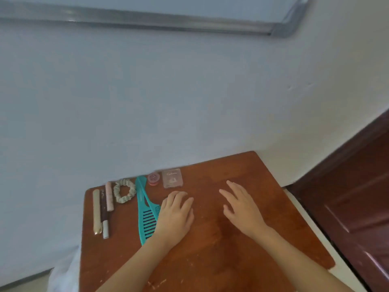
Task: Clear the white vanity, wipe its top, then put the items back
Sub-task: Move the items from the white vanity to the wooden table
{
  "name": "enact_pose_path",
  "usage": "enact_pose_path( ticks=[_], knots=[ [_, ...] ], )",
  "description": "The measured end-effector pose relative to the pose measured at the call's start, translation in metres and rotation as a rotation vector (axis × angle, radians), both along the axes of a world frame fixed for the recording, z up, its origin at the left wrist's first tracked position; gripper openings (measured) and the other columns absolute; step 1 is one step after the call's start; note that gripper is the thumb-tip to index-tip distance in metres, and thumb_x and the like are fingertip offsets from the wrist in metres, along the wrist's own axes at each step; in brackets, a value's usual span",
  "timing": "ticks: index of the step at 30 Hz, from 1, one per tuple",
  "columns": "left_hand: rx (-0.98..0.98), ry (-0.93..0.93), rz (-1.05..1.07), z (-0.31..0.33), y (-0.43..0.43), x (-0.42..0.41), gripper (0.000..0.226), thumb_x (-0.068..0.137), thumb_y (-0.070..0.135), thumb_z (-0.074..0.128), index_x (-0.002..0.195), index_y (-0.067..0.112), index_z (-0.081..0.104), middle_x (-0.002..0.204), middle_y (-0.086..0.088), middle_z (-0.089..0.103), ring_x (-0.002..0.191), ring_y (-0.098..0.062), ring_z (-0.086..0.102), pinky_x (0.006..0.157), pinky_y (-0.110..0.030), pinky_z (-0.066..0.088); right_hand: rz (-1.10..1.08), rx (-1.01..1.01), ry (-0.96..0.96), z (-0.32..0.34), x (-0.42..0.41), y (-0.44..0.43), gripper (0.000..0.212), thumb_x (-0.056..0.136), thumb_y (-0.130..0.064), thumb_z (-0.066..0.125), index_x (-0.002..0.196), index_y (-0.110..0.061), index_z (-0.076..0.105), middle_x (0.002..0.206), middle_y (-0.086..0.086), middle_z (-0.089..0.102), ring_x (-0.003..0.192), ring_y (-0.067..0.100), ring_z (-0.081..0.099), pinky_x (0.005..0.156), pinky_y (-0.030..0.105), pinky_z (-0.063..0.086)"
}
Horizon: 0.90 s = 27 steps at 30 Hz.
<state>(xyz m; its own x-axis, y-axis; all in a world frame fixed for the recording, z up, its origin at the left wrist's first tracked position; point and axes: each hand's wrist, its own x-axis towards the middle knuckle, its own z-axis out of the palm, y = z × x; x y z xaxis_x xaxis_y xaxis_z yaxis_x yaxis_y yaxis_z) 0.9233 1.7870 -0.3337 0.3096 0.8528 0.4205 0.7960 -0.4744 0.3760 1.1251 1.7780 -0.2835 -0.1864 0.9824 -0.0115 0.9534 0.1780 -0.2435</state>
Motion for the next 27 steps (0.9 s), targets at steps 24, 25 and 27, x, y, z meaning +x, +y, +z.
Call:
enact_pose_path(
  ticks=[24,25,27],
  knots=[
    [0.224,0.171,-1.282,0.103,-0.453,0.348,0.054,0.070,0.049,0.037,0.104,0.017,0.064,0.102,-0.005,0.069,0.091,-0.028,0.067,0.066,-0.039,0.055,-1.363,0.138,-0.462,0.061,0.155,-0.681,0.066,0.052,-0.049,0.078,0.106,-0.028,0.046,0.103,0.006,0.067,0.100,0.031,0.061,0.072,0.043,0.054],
    [0.243,0.155,-1.311,0.110,-0.476,0.355,0.055,0.070,0.049,0.037,0.103,0.017,0.066,0.102,-0.004,0.069,0.092,-0.027,0.066,0.066,-0.039,0.055,-1.407,0.135,-0.470,0.067,0.151,-0.703,0.067,0.051,-0.049,0.078,0.106,-0.029,0.046,0.102,0.006,0.068,0.096,0.030,0.065,0.071,0.041,0.054],
    [0.274,0.083,-1.380,0.124,-0.517,0.369,0.054,0.071,0.050,0.037,0.104,0.017,0.063,0.102,-0.004,0.068,0.095,-0.027,0.064,0.066,-0.041,0.054,-1.477,0.137,-0.501,0.078,0.144,-0.741,0.063,0.053,-0.049,0.073,0.106,-0.029,0.045,0.100,0.007,0.069,0.090,0.029,0.067,0.069,0.039,0.054]
  ],
)
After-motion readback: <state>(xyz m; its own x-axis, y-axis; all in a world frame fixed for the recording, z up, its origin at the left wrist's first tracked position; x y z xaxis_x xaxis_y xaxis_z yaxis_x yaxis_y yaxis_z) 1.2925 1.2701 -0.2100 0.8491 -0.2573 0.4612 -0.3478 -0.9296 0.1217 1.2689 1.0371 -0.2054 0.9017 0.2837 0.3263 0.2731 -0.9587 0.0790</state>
